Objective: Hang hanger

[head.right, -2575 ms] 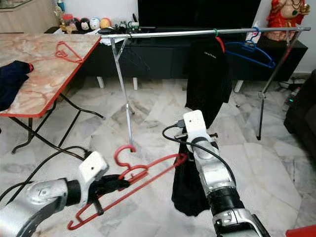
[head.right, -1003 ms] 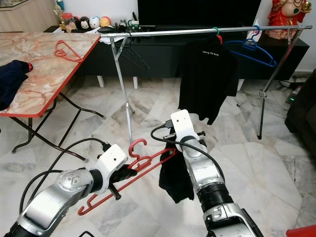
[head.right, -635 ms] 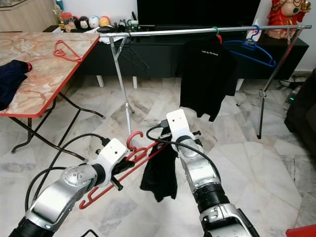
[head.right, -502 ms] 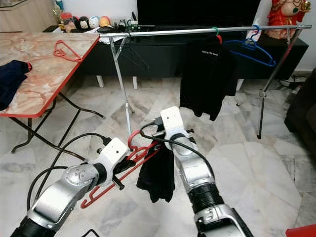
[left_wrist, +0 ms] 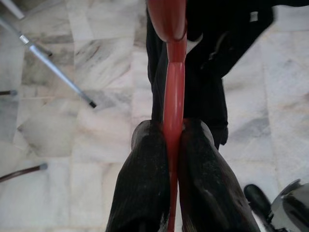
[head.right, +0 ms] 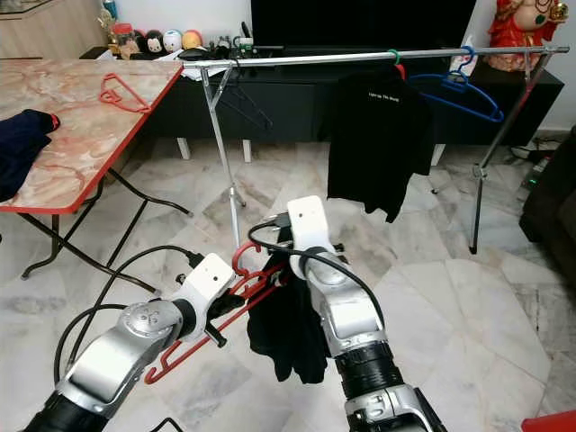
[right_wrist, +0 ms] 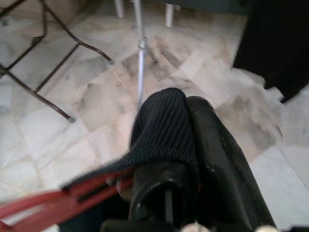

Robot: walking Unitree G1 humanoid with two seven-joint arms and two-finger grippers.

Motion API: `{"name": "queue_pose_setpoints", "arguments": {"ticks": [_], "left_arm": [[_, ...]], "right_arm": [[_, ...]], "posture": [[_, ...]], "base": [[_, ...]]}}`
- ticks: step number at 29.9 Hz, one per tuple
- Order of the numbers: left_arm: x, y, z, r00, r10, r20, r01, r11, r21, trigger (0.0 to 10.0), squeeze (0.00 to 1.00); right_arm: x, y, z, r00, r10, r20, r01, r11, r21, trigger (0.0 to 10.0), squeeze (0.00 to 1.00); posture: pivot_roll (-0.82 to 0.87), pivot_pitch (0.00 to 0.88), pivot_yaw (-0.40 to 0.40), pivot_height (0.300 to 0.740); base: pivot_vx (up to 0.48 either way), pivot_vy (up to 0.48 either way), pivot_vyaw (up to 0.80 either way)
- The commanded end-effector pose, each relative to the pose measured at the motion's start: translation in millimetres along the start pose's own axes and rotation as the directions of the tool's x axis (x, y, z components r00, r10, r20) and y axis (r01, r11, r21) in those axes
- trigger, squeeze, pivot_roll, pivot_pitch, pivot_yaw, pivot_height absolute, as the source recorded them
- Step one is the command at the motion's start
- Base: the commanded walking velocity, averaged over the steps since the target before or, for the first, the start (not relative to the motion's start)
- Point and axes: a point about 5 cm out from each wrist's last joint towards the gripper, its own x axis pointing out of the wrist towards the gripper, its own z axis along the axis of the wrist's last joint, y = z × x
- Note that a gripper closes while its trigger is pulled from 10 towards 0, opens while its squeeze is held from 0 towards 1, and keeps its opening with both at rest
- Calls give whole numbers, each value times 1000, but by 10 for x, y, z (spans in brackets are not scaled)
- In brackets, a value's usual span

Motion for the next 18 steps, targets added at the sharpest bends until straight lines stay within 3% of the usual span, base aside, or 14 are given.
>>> {"name": "queue_pose_setpoints", "arguments": {"ticks": [1,9,13,18], "left_arm": [[-18,85,42,999,45,2,-45,999,2,10000,0],[-32,110,24,998,59,-11,-59,998,12,10000,0],[-30,106,48,998,58,8,-58,998,12,10000,0],[-22,98,111,997,58,53,-58,998,1,10000,0]], "right_arm": [[-22,-33,65,999,-30,20,30,1000,9,10000,0],[-29,27,64,1000,-12,9,13,998,-54,10000,0],[-57,189,41,994,110,-6,-110,990,-83,10000,0],[-94,277,46,985,173,-12,-174,983,-62,10000,0]], "posture": [[-15,0,12,740],[-8,0,9,740],[-9,0,10,740],[-9,0,10,740]], "base": [[0,0,0],[0,0,0],[0,0,0],[0,0,0]]}}
